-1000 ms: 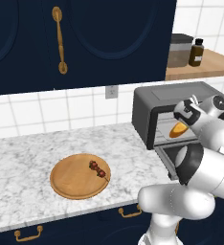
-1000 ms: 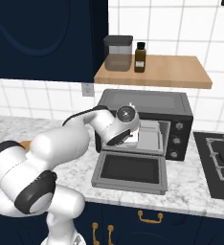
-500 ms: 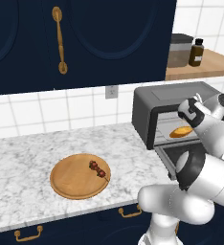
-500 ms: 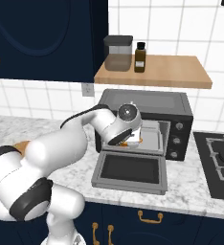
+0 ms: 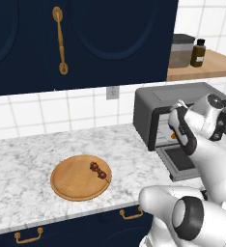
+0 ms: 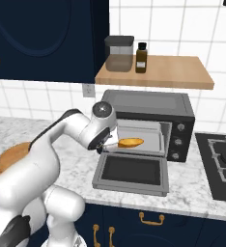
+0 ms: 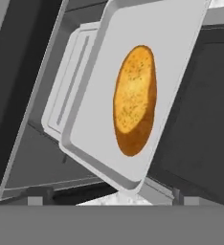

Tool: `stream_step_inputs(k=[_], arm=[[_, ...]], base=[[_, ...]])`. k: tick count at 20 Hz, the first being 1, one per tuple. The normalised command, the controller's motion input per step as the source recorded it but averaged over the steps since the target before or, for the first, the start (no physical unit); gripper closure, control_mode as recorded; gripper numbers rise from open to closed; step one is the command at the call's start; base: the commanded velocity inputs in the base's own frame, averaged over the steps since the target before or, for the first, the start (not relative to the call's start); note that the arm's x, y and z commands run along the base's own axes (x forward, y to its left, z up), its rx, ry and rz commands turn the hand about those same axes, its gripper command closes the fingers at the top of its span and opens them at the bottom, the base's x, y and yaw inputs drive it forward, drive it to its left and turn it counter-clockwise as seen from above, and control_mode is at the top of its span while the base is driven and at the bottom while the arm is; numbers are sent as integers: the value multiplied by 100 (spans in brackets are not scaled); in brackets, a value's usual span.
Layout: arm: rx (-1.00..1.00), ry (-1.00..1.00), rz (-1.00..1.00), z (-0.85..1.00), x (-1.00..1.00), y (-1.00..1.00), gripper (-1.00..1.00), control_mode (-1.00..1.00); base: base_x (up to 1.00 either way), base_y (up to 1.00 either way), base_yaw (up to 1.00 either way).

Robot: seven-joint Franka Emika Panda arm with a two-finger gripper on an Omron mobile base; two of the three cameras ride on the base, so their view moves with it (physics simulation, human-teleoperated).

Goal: Pick up the kebab skewer and baguette bread, and place them inside the toaster oven. Close the toaster oven door and start by setting the timer.

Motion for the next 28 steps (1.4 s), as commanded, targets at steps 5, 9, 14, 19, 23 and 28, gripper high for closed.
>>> stream_step_inputs(k=[5, 9, 14, 19, 23, 28], arm=[[-12, 11, 35, 2, -51, 100, -100, -100], [-14, 9, 31, 0, -62, 100, -100, -100], [-10, 3, 38, 0, -22, 95, -100, -100], [-8, 12, 36, 0, 0, 84, -100, -100], [-13, 15, 22, 0, 3, 73, -100, -100], [-13, 20, 13, -1, 27, 55, -100, -100]], base=[[0, 0, 0], [0, 0, 0], [0, 0, 0], [0, 0, 0], [0, 0, 0], [0, 0, 0]])
